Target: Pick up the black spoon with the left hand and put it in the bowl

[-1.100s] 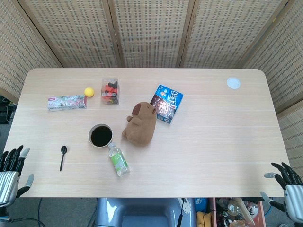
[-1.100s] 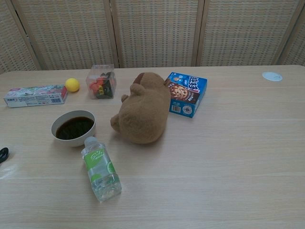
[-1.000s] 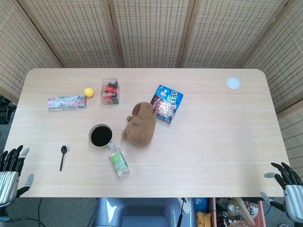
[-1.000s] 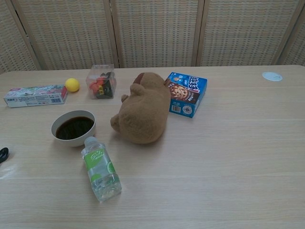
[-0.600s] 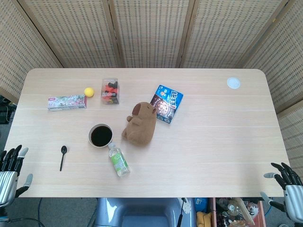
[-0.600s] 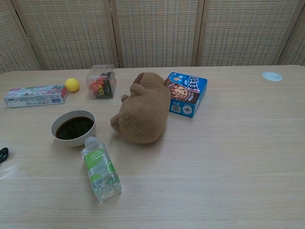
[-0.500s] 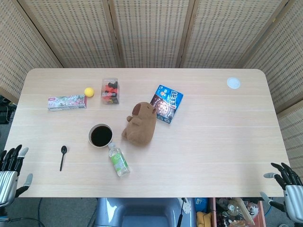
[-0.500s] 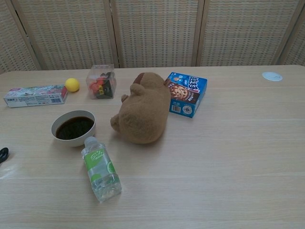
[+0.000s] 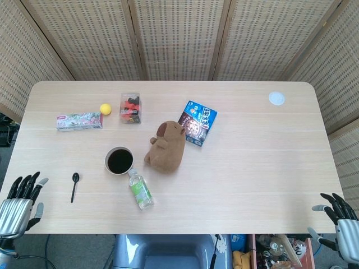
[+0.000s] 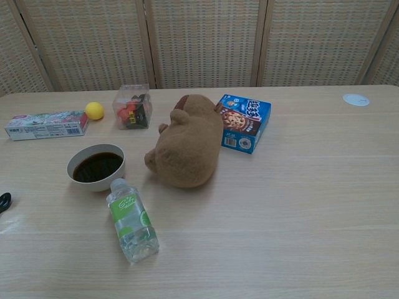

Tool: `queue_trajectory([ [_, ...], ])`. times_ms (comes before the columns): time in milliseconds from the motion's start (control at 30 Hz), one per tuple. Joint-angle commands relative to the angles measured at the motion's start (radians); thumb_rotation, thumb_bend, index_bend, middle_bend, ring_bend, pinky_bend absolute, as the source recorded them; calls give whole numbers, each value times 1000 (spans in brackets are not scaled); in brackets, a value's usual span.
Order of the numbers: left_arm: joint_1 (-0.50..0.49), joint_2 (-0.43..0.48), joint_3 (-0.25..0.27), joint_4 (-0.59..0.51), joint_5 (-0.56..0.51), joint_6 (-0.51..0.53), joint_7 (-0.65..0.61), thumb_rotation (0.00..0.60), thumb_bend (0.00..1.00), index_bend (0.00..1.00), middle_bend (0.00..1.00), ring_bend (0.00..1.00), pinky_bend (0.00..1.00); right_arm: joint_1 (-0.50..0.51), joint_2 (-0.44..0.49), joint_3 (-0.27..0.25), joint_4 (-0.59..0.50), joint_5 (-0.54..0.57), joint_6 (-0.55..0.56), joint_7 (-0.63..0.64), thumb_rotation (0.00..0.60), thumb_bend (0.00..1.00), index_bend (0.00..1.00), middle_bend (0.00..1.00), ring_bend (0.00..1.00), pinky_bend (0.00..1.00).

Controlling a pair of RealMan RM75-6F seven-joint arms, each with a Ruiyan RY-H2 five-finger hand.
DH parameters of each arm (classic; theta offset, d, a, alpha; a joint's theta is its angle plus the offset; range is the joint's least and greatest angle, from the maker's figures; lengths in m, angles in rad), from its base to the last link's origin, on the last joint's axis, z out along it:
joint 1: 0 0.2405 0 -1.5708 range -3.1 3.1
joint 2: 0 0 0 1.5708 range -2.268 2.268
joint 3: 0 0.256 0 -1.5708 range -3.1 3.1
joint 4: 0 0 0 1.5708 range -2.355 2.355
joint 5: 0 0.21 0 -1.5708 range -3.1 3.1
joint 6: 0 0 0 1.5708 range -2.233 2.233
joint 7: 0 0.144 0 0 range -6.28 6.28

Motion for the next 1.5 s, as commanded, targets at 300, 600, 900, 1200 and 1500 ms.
queue_trajectory([
  [300, -75, -9, -3, 47, -61, -139, 19, 600, 625, 124, 288, 151, 20, -5, 0, -2, 3, 6, -1, -1, 600, 299, 429, 267, 130, 217],
  [600, -110, -12, -5, 72, -116, -214, 65, 600, 625, 147, 715, 491, 584, -4, -3, -2, 6, 12, -10, -2, 600, 299, 429, 267, 130, 217],
  [900, -176, 27, 5, 41, -237, -393, 152, 600, 760, 147, 814, 580, 637, -1, -8, -3, 11, 20, -26, -1, 600, 299, 429, 267, 130, 217],
  [1200, -242, 29, 10, 41, -340, -531, 188, 600, 770, 147, 815, 582, 637, -2, -11, -3, 16, 28, -35, 0, 600, 300, 429, 267, 130, 217],
  [1500, -276, 5, 10, 59, -392, -565, 215, 600, 771, 147, 814, 582, 638, -3, -12, -3, 16, 33, -40, -3, 600, 299, 429, 267, 130, 217],
])
